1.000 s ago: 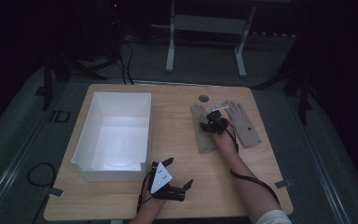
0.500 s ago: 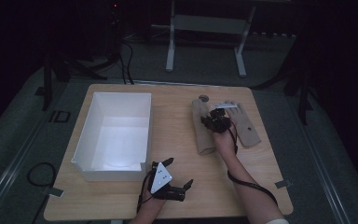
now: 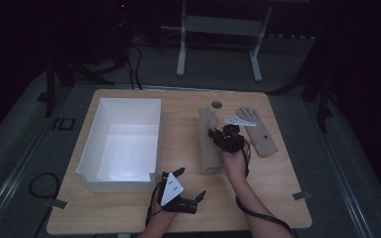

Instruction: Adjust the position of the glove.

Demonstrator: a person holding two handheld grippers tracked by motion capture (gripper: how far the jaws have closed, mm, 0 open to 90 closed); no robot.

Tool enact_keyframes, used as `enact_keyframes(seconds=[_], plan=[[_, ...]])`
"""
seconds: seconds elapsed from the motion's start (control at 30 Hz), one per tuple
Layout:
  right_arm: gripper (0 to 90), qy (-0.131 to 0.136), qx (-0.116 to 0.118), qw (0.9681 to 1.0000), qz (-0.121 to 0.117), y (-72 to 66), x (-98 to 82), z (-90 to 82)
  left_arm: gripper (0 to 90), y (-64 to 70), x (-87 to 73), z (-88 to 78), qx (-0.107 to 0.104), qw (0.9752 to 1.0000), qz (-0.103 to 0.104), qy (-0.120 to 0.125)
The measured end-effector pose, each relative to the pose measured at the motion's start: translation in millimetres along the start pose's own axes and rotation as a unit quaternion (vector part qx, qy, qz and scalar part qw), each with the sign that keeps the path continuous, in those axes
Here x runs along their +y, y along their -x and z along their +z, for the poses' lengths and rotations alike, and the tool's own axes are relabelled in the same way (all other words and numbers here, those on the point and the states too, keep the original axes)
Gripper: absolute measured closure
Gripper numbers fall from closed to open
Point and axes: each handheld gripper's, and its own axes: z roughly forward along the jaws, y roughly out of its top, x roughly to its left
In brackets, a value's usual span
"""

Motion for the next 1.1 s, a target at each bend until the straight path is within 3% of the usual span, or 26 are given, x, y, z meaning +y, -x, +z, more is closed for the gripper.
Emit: enact_keyframes(seconds=[0.33,0.43,0.67,0.83,1.03,1.1], plan=[[78.6,-0.025,-0.029,0.9993,-0.002,-9.2,-52.0,5.7,0.2,1.2,0.0,0.2,-0.003,1.0000,0.003,0.000],[78.4,-0.032,-0.041,0.9985,-0.014,-10.9,-63.0,9.7,0.2,1.1,0.1,0.3,-0.003,1.0000,0.004,0.000],[72.0,-0.053,-0.056,0.9970,-0.012,0.2,-81.2,22.8,0.2,0.5,0.0,0.5,-0.003,1.0000,-0.002,0.001],[60.9,-0.050,-0.066,0.9956,-0.044,-7.1,-84.8,24.2,0.3,0.4,0.0,0.5,-0.003,1.0000,-0.002,0.001],[54.5,-0.032,-0.065,0.9963,-0.047,-7.1,-78.2,15.8,0.3,0.2,0.0,0.5,-0.003,1.0000,-0.003,0.001],[52.8,-0.009,-0.056,0.9969,-0.054,-5.2,-68.2,4.1,0.2,0.4,0.0,0.6,-0.004,1.0000,-0.003,0.002]])
